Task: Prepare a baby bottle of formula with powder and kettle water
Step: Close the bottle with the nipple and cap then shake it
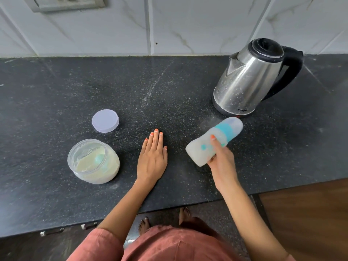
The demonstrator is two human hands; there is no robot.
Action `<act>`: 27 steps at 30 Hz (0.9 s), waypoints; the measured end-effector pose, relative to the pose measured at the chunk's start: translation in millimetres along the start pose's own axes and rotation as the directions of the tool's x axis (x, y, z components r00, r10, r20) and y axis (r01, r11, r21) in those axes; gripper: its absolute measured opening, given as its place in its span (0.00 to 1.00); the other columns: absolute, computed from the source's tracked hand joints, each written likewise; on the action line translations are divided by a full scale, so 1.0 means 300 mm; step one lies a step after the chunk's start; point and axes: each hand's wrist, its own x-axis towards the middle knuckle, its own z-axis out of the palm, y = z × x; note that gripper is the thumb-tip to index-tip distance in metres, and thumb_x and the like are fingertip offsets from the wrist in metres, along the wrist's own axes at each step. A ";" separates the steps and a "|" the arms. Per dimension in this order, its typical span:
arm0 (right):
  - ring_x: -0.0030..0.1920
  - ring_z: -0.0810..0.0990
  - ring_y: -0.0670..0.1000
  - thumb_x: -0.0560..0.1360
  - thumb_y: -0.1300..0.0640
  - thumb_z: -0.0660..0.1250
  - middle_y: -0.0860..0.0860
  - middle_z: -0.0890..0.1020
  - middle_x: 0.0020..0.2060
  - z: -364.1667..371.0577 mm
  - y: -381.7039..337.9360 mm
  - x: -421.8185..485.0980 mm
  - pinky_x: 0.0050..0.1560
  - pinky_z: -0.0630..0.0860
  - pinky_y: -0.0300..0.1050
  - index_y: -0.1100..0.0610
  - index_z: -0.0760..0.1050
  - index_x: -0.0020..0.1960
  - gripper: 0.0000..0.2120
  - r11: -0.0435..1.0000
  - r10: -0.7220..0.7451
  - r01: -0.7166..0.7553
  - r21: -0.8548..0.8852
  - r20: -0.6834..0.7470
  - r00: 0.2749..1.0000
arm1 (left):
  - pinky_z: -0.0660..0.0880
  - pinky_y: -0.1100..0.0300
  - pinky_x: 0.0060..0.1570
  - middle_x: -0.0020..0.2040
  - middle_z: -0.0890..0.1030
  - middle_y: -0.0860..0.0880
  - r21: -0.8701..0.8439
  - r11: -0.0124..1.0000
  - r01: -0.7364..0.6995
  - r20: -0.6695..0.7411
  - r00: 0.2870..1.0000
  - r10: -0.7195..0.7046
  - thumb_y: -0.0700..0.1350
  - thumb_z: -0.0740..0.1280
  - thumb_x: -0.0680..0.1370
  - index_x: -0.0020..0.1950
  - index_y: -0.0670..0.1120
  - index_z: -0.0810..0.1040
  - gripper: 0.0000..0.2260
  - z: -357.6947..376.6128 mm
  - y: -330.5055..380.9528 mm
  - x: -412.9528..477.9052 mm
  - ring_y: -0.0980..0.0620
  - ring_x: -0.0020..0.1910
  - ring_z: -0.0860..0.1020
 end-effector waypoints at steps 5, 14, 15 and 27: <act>0.41 0.83 0.46 0.61 0.57 0.73 0.47 0.85 0.37 -0.016 0.028 -0.047 0.42 0.80 0.39 0.54 0.80 0.40 0.08 0.952 0.072 -0.019 -0.304 0.162 0.984 | 0.44 0.57 0.72 0.76 0.54 0.43 -0.004 1.000 -0.005 -0.002 1.000 0.005 0.46 0.50 0.82 0.75 0.41 0.53 0.22 -0.002 0.007 0.009 0.47 0.76 0.53; 0.40 0.82 0.43 0.57 0.53 0.72 0.45 0.85 0.36 -0.010 0.026 -0.057 0.40 0.79 0.36 0.51 0.82 0.39 0.11 0.934 0.050 0.030 -0.357 0.212 0.976 | 0.43 0.57 0.72 0.76 0.54 0.44 0.002 1.000 -0.003 -0.004 1.000 0.003 0.47 0.50 0.82 0.75 0.41 0.53 0.22 0.001 0.005 0.003 0.47 0.76 0.52; 0.40 0.83 0.43 0.57 0.53 0.73 0.45 0.85 0.36 -0.015 0.023 -0.054 0.40 0.79 0.37 0.51 0.82 0.39 0.11 0.935 0.050 0.031 -0.352 0.220 0.974 | 0.43 0.57 0.72 0.76 0.54 0.44 0.002 1.000 -0.006 -0.002 1.000 0.006 0.47 0.50 0.82 0.75 0.41 0.53 0.22 0.000 0.006 0.008 0.48 0.76 0.52; 0.42 0.83 0.44 0.58 0.54 0.72 0.47 0.85 0.39 -0.006 0.026 -0.042 0.42 0.80 0.38 0.54 0.81 0.42 0.13 0.972 0.052 -0.010 -0.233 0.172 0.984 | 0.42 0.58 0.72 0.77 0.52 0.44 0.005 1.000 -0.008 0.002 1.000 0.008 0.47 0.48 0.82 0.76 0.42 0.51 0.22 -0.002 0.007 0.010 0.48 0.76 0.50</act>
